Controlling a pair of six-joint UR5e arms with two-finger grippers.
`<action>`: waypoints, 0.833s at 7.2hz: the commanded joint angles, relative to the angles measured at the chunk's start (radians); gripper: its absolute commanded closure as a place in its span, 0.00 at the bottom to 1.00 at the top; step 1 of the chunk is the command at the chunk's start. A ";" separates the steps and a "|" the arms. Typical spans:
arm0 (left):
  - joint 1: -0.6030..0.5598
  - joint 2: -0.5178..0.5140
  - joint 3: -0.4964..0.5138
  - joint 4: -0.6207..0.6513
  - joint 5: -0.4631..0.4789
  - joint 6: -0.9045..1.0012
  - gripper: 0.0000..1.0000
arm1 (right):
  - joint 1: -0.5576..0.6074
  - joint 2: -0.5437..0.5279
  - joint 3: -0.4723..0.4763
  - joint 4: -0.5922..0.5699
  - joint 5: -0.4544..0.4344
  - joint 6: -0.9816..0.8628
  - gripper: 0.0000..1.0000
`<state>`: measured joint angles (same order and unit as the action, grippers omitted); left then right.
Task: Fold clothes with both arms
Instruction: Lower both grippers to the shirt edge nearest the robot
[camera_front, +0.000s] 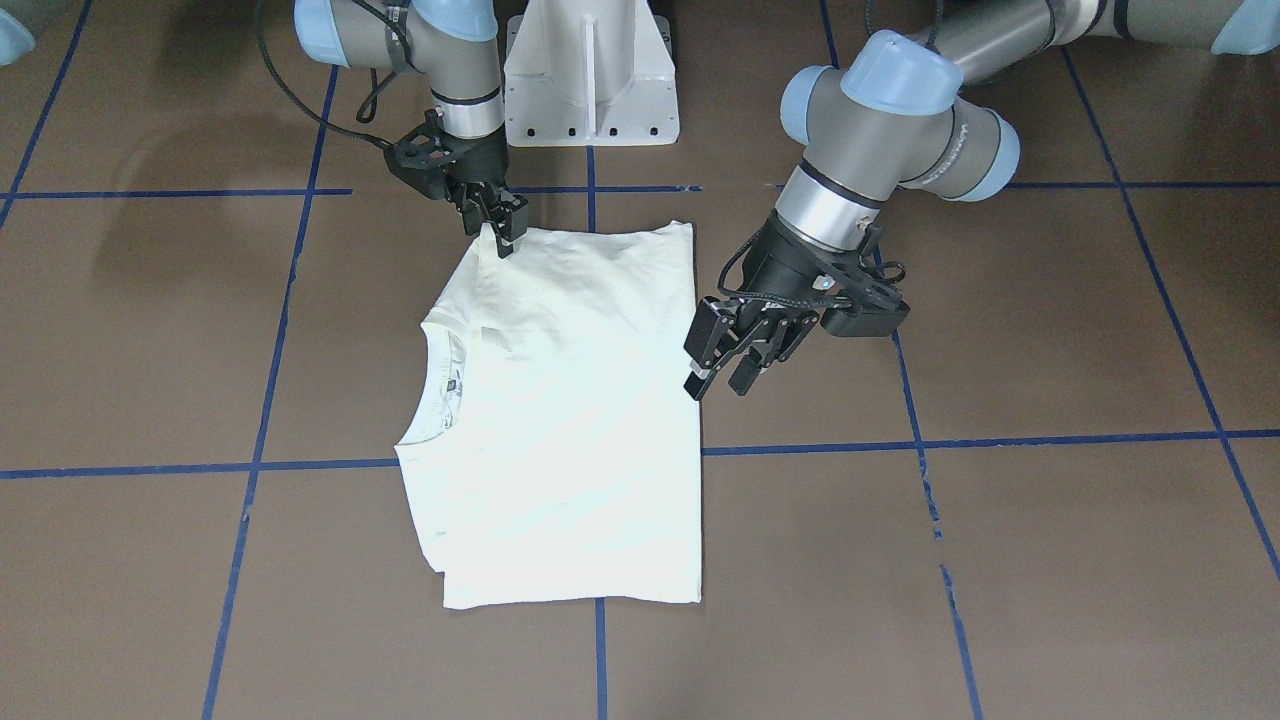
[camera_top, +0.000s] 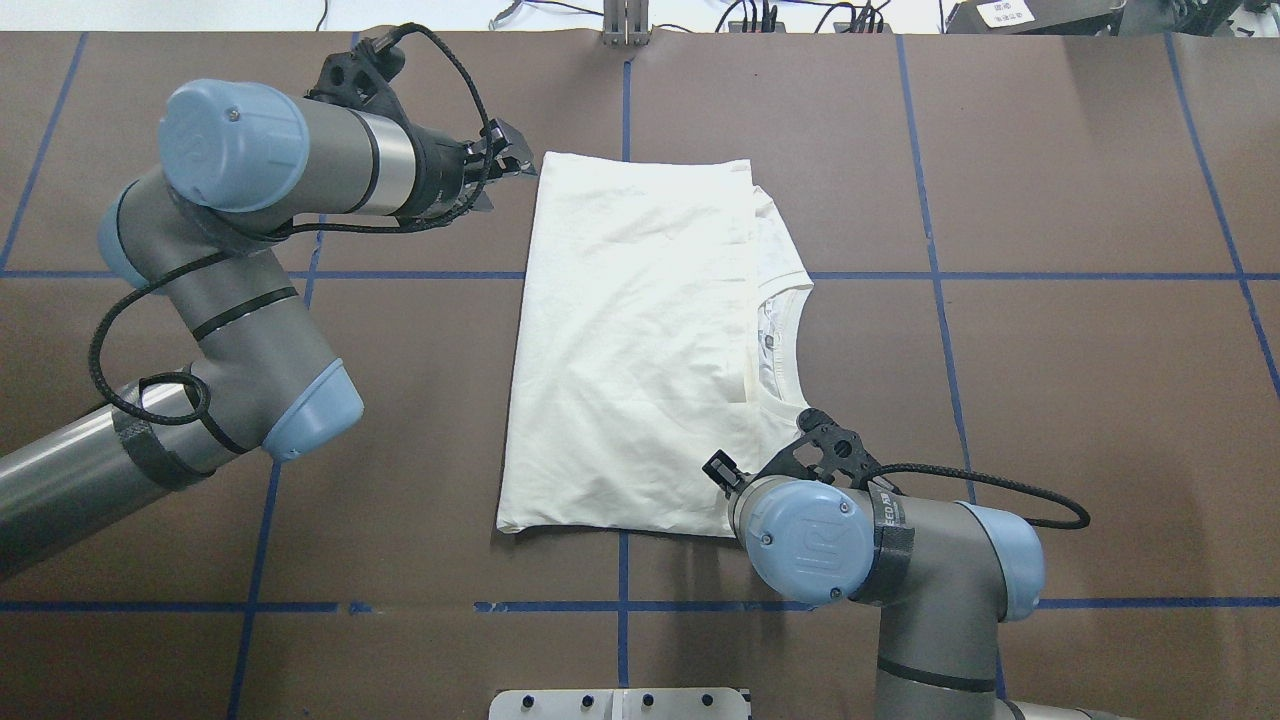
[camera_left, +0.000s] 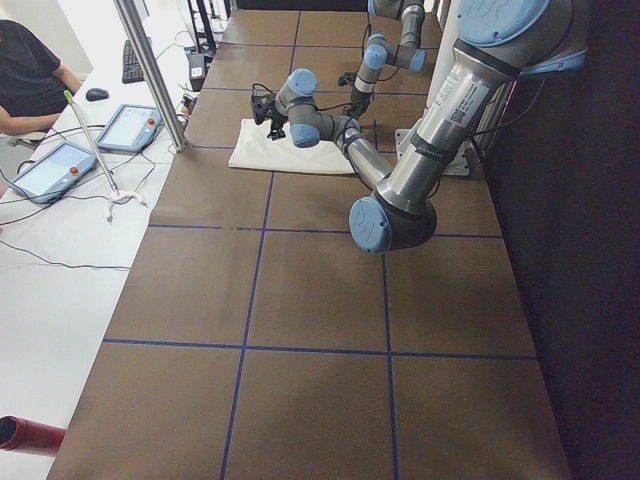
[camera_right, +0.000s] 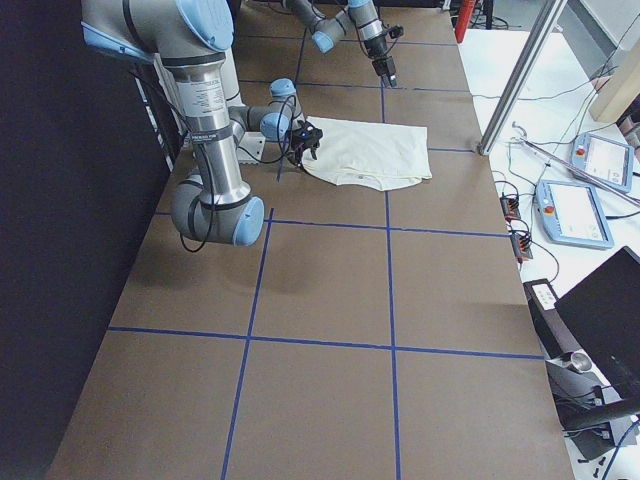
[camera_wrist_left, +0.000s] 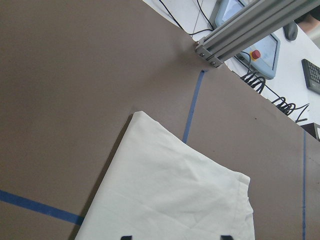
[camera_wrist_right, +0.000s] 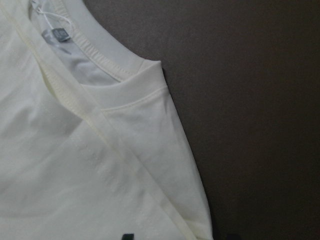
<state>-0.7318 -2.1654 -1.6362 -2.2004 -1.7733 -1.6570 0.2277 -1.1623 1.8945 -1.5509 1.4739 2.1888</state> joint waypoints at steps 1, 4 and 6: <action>0.000 -0.001 -0.001 0.001 0.000 -0.006 0.33 | -0.007 -0.007 -0.012 0.000 0.000 0.002 0.32; 0.002 0.001 -0.001 0.001 0.000 -0.010 0.33 | -0.011 -0.004 -0.015 0.002 0.003 0.000 1.00; 0.003 0.001 0.001 0.001 0.000 -0.012 0.33 | -0.011 0.000 -0.011 0.002 0.005 -0.011 1.00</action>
<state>-0.7294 -2.1646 -1.6366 -2.2004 -1.7733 -1.6680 0.2169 -1.1637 1.8818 -1.5495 1.4779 2.1841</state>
